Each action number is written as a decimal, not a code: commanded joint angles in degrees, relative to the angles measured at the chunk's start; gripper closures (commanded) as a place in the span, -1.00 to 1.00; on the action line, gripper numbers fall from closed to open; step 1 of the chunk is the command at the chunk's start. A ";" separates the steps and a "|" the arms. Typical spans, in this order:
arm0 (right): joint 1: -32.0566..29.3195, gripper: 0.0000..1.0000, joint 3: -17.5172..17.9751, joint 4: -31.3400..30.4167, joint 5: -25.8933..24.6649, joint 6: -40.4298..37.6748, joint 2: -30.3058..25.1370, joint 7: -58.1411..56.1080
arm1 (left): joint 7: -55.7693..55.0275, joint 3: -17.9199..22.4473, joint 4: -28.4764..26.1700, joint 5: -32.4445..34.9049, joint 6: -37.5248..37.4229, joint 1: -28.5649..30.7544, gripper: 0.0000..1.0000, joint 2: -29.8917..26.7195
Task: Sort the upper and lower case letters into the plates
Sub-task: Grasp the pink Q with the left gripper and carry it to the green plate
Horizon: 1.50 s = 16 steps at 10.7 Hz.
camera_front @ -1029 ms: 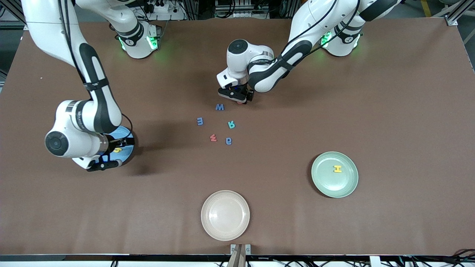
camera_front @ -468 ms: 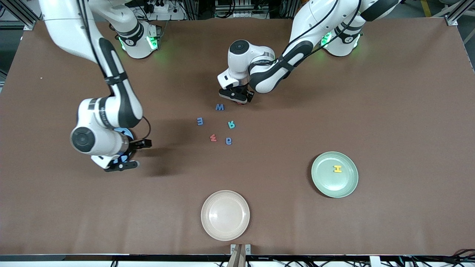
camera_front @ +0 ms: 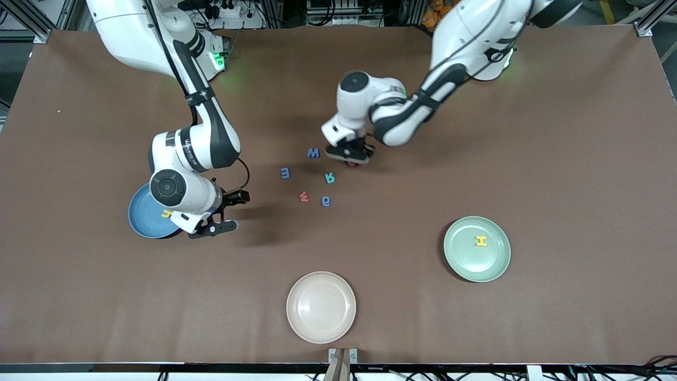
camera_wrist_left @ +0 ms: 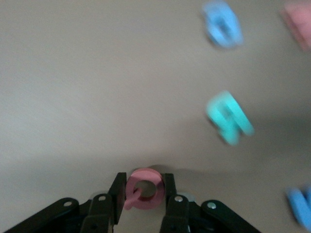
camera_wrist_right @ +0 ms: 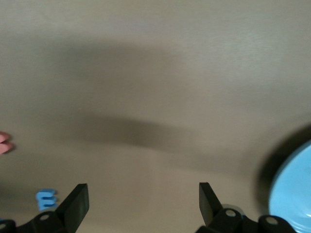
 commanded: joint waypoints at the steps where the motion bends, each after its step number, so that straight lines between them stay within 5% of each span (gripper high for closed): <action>1: 0.36 -1.00 3.19 3.97 3.32 -1.33 0.72 0.37 | -0.68 -1.25 0.55 0.74 0.14 8.40 1.00 -4.74; 6: 10.02 -1.00 3.37 3.90 2.97 6.30 5.03 1.16 | 14.58 -4.23 2.32 0.74 0.14 29.06 1.00 -4.93; 13: 14.69 -1.00 3.28 3.55 2.45 18.53 11.45 0.98 | 18.91 -3.88 4.25 0.74 0.14 38.84 1.00 -0.36; 14: 14.69 -1.00 3.28 2.67 2.45 18.62 11.37 0.98 | 18.83 -3.71 4.51 0.74 0.14 39.02 0.80 -0.18; 15: 14.60 -1.00 3.28 2.05 2.45 18.62 11.37 1.07 | 18.83 -3.71 4.78 0.74 0.14 39.29 -0.98 -0.26; 16: 14.60 -1.00 3.28 1.18 2.45 18.79 11.28 1.16 | 18.92 -3.79 4.87 0.74 0.14 39.64 -1.00 -0.61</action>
